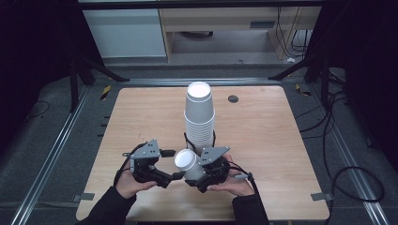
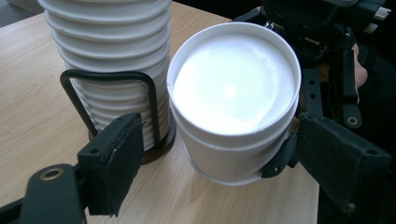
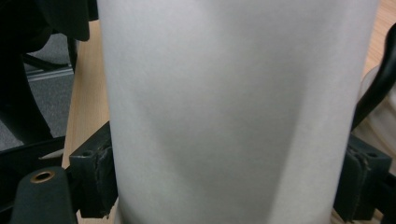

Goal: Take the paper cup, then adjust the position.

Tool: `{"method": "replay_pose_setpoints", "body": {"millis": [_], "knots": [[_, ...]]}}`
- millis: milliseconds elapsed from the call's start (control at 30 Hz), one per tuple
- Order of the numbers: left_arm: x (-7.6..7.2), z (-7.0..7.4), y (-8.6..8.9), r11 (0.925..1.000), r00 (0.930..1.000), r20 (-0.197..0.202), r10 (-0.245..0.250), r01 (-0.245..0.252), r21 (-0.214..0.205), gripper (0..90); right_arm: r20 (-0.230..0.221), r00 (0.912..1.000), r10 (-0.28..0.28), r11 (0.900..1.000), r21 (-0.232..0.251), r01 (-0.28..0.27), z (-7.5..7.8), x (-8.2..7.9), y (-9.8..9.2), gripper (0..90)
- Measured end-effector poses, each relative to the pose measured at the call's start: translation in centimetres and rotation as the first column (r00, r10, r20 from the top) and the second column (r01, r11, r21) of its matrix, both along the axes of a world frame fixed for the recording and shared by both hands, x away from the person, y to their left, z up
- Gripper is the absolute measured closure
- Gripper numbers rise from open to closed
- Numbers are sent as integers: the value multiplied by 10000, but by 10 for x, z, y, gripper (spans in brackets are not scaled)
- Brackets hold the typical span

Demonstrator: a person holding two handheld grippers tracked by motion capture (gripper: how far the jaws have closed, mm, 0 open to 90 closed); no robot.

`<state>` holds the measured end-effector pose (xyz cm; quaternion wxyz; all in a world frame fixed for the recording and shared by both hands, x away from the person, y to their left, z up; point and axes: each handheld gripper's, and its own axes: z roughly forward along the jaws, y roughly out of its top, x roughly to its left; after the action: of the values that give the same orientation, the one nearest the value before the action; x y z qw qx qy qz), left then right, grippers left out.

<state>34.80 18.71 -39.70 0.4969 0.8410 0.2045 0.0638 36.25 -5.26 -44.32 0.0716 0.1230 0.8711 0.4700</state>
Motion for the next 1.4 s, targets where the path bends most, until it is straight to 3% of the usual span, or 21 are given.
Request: {"method": "replay_pose_setpoints", "body": {"millis": [300,900,1233,1400], "knots": [[0,-2,-2,9999,9999,-78,-104,105,101,147,105,9992,385,9984,-424,-380,1,-1,12,144],[2,-9,-9,9998,9997,-187,-150,153,135,151,279,9974,664,9976,184,-669,-2,0,22,146],[2,-10,-10,9999,9997,-213,-130,131,60,186,199,9983,553,9982,237,-558,-5,1,23,144],[2,-10,-11,9997,9998,-180,-105,109,215,192,167,9987,478,9987,148,-480,-5,0,25,133]]}}
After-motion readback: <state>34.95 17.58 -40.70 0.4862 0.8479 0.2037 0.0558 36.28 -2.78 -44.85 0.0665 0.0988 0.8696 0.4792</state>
